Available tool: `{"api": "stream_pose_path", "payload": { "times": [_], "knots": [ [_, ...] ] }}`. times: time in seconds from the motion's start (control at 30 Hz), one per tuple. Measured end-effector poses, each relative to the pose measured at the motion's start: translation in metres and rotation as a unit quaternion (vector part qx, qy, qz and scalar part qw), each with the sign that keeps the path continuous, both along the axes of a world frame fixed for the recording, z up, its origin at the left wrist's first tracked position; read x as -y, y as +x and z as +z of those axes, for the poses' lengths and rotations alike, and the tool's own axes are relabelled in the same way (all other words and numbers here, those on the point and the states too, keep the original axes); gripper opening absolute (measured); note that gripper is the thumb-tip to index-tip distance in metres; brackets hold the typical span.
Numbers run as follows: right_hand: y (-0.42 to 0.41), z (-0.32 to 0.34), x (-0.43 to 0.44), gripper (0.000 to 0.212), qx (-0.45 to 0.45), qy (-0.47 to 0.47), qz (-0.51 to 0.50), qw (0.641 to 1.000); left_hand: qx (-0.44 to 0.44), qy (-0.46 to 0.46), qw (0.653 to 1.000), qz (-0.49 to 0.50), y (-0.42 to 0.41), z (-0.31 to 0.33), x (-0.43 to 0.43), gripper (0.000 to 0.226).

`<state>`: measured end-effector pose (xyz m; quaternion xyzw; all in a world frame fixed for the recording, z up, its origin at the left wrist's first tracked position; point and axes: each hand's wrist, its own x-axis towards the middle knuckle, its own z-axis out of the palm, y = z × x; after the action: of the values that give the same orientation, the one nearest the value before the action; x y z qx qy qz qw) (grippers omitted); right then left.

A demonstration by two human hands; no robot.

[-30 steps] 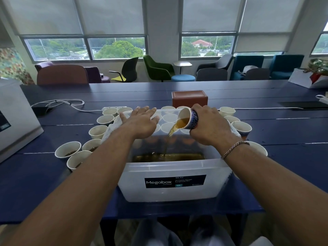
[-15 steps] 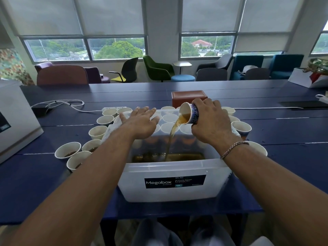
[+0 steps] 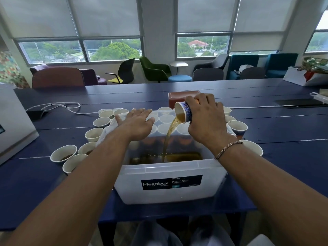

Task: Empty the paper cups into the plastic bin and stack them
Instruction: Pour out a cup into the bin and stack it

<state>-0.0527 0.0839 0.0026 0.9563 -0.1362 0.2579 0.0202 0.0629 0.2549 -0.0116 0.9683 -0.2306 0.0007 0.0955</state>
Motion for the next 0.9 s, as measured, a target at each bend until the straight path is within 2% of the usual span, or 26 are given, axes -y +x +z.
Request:
{"api": "stream_pose_path", "payload": {
  "times": [0.37, 0.53, 0.63, 0.7, 0.77, 0.9],
  "knots": [
    [0.001, 0.001, -0.004, 0.072, 0.035, -0.051, 0.025, 0.998, -0.006, -0.001, 1.0, 0.001, -0.001, 0.001, 0.0, 0.053],
    [0.001, 0.0, -0.003, 0.072, 0.034, -0.066, 0.033, 0.997, -0.003, 0.004, 1.0, 0.002, -0.001, 0.001, 0.0, 0.054],
    [-0.002, -0.001, -0.002, 0.074, 0.001, -0.058, 0.028, 0.998, -0.003, 0.004, 1.0, 0.0, -0.002, 0.0, 0.0, 0.053],
    [-0.003, -0.003, -0.002, 0.073, -0.03, -0.021, 0.02, 0.999, -0.005, 0.003, 1.0, 0.001, -0.003, 0.001, -0.001, 0.053],
    [-0.004, -0.006, 0.0, 0.072, -0.05, 0.057, 0.023, 0.997, -0.006, 0.002, 1.0, 0.002, -0.005, 0.002, -0.001, 0.053],
    [-0.003, -0.004, 0.008, 0.078, -0.04, 0.21, 0.052, 0.975, -0.003, -0.043, 0.999, 0.017, -0.009, 0.007, 0.005, 0.05]
  ]
}}
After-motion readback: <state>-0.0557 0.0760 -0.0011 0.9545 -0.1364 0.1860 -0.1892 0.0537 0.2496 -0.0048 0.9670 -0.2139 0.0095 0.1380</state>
